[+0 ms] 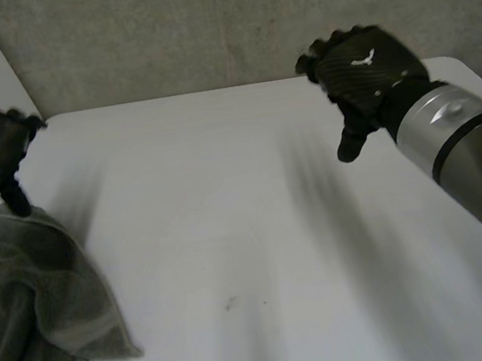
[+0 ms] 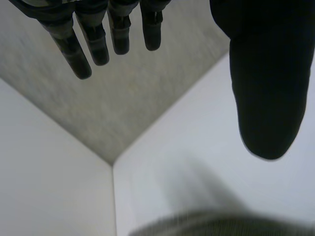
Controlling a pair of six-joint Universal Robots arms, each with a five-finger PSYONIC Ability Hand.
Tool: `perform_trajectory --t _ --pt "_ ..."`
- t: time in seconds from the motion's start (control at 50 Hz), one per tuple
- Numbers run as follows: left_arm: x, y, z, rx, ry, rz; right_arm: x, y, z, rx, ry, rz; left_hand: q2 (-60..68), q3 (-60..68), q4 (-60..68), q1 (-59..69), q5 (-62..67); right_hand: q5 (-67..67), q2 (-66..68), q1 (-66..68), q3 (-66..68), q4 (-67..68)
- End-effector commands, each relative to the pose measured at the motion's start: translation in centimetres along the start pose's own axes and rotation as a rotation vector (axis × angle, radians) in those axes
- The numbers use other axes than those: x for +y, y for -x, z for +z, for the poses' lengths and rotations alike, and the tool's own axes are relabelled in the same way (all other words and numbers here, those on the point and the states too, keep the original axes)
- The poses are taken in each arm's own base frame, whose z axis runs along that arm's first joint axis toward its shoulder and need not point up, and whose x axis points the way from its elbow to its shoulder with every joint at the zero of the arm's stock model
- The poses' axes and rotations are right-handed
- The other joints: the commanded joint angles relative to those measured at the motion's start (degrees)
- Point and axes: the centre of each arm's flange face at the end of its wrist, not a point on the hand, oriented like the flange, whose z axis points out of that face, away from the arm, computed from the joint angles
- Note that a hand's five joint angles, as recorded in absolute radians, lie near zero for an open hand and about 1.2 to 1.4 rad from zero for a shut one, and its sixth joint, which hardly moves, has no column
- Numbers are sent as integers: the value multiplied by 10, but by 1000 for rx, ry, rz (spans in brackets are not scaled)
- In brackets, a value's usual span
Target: Fold the laundry
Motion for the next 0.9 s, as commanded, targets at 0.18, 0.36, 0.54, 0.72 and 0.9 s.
perform_trajectory --t 0.18,0.36,0.54,0.72,0.9 --pt "133 42 64 139 243 22 35 20 19 -90 89 2 130 131 132 136 129 -29 -31 -21 -20 -34" --pt "136 46 63 134 237 96 35 20 19 -94 89 0 682 683 684 687 681 -29 -31 -21 -20 -34" --pt "43 2 53 190 -14 -74 34 20 19 -92 86 0 682 683 684 687 681 -29 -31 -21 -20 -34" --pt "-37 -60 32 242 -157 -275 29 14 20 -75 69 1 682 683 684 687 681 -29 -31 -21 -20 -34" --pt "-31 -76 30 227 -130 -162 28 13 20 -77 65 1 366 367 368 371 365 -29 -31 -21 -20 -34"
